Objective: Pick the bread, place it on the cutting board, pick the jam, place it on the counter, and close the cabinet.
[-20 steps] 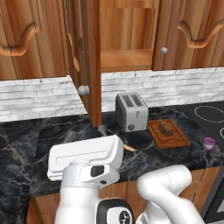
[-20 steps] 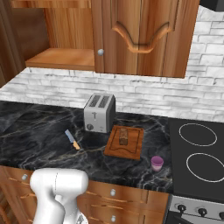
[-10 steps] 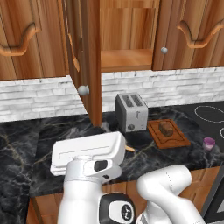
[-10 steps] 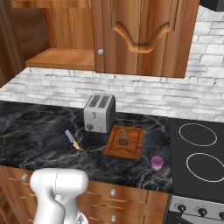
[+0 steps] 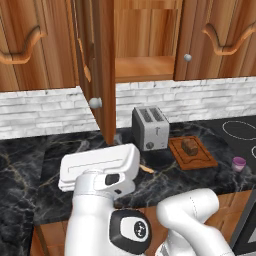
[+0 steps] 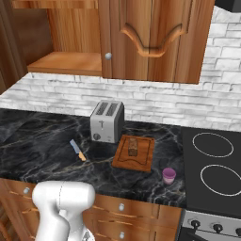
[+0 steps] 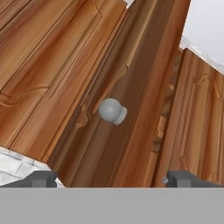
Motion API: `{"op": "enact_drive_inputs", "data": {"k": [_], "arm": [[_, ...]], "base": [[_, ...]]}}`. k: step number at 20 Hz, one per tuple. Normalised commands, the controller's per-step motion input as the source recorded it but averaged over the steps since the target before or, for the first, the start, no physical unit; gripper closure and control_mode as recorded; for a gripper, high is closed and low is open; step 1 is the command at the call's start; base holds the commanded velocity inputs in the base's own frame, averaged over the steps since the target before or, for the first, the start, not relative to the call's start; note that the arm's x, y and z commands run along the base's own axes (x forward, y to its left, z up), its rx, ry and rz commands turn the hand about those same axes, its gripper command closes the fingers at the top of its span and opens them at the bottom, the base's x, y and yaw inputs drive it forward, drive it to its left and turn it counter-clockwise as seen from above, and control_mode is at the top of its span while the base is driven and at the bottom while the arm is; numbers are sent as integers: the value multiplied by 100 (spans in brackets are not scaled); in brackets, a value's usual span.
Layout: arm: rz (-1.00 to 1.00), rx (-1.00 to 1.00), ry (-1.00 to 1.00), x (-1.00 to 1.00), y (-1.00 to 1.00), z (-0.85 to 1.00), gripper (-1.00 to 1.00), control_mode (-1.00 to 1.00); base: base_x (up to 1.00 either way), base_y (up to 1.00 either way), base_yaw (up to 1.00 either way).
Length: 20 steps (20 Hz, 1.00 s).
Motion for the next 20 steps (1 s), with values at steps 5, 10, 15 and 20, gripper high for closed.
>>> {"op": "enact_drive_inputs", "data": {"k": [5, 10, 15, 20], "arm": [[0, 0, 0, 21, 0, -6, -100, -100], [-1, 0, 0, 23, 0, -6, -100, -100], [-1, 0, 0, 25, 0, -3, -100, -100], [-1, 0, 0, 26, 0, -2, -100, -100]], "base": [[0, 0, 0], [0, 0, 0], [0, 0, 0], [0, 0, 0]]}}
